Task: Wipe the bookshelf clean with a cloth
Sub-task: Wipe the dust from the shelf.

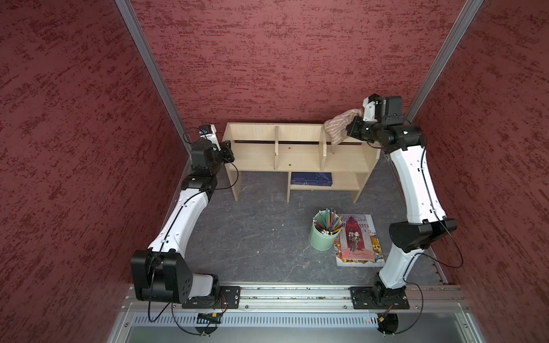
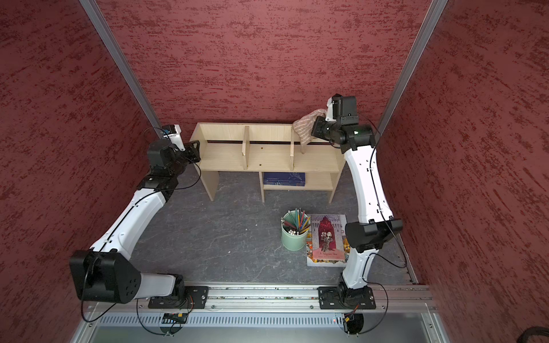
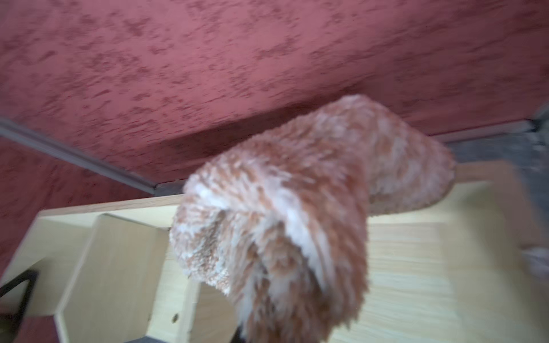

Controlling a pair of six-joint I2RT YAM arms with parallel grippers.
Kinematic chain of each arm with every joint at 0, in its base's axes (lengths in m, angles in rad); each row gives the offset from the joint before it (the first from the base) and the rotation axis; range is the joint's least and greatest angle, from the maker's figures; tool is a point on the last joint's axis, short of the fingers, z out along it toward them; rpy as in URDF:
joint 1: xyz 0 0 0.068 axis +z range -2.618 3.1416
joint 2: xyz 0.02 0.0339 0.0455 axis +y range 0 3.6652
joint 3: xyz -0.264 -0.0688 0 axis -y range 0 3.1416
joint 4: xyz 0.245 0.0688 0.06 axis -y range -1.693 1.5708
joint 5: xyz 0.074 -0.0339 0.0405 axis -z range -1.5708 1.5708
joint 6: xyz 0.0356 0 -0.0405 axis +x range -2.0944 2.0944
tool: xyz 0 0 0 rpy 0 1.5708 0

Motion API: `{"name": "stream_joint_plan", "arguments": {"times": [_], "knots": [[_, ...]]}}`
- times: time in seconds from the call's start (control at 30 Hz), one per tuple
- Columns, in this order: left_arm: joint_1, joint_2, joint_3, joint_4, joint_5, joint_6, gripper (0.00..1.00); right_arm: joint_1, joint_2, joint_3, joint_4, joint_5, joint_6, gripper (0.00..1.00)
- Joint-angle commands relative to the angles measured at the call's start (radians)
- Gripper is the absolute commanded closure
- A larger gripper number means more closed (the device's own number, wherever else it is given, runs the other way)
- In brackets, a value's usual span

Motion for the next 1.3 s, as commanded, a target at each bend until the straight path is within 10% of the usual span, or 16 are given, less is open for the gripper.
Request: {"name": "stream_joint_plan", "arguments": {"times": [0.0,0.7,1.27], "knots": [[-0.036,0.008,-0.014,-0.014,0.090,-0.042,0.96,-0.061,-0.064,-0.005,-0.073,0.173,-0.016,1.00],[-0.083,-0.018,-0.049,0.011,0.059,-0.023,1.00,0.010,0.031,0.079,0.082,-0.213,0.158,1.00],[-0.099,-0.021,-0.068,0.017,0.006,-0.013,1.00,0.124,-0.135,-0.180,0.013,-0.047,0.011,1.00]]}}
